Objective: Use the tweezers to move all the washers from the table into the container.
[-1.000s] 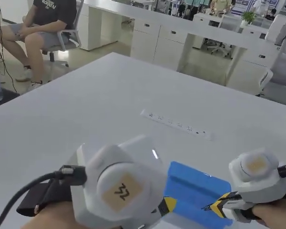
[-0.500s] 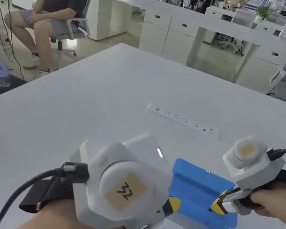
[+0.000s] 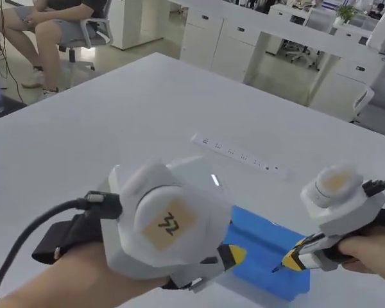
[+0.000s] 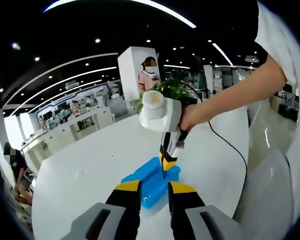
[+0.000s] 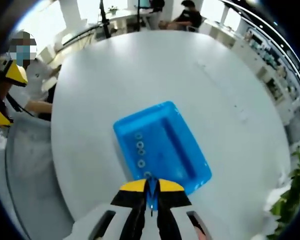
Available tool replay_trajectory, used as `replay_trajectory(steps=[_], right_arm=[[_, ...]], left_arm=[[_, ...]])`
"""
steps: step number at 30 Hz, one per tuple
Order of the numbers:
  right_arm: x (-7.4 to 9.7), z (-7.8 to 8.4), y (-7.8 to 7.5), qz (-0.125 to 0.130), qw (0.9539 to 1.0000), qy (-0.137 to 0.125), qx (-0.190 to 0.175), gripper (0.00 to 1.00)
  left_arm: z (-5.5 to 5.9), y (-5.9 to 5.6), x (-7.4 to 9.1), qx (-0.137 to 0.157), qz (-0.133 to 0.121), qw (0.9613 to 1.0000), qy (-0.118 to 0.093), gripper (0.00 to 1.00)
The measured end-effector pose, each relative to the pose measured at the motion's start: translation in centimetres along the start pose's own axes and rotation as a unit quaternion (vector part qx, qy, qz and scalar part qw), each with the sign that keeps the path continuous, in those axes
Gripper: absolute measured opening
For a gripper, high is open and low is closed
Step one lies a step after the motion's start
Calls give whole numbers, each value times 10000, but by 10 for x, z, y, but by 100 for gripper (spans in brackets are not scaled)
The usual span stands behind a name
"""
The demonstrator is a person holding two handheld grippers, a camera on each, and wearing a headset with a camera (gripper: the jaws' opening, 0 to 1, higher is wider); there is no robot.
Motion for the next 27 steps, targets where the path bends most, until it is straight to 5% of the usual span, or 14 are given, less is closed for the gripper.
replay_trajectory(steps=[7, 16, 22, 27], right_arm=[[40, 0, 33, -364, 9974, -619, -9, 4], [78, 14, 84, -958, 9887, -1152, -94, 4], [85, 25, 94, -1030, 9870, -1226, -142, 3], [72, 33, 92, -1162, 9862, -1119, -368, 3]], left_arm=[[-4, 2, -18, -65, 165, 9998, -103, 14], [10, -24, -45, -129, 601, 9981, 69, 13], [17, -45, -54, -283, 802, 9962, 197, 14], [17, -51, -57, -144, 895, 9958, 144, 13]])
Point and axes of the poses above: the centre of the closed fingertips' face, and the gripper's own axes: x roughly backward along the fingers, y roughly to its left, z roughly out of its underside, the point moved 6 cm from there along x, roughly backward along the fingers, and after that the axes turned 11 degrees about -x, right-handed, at the moved point
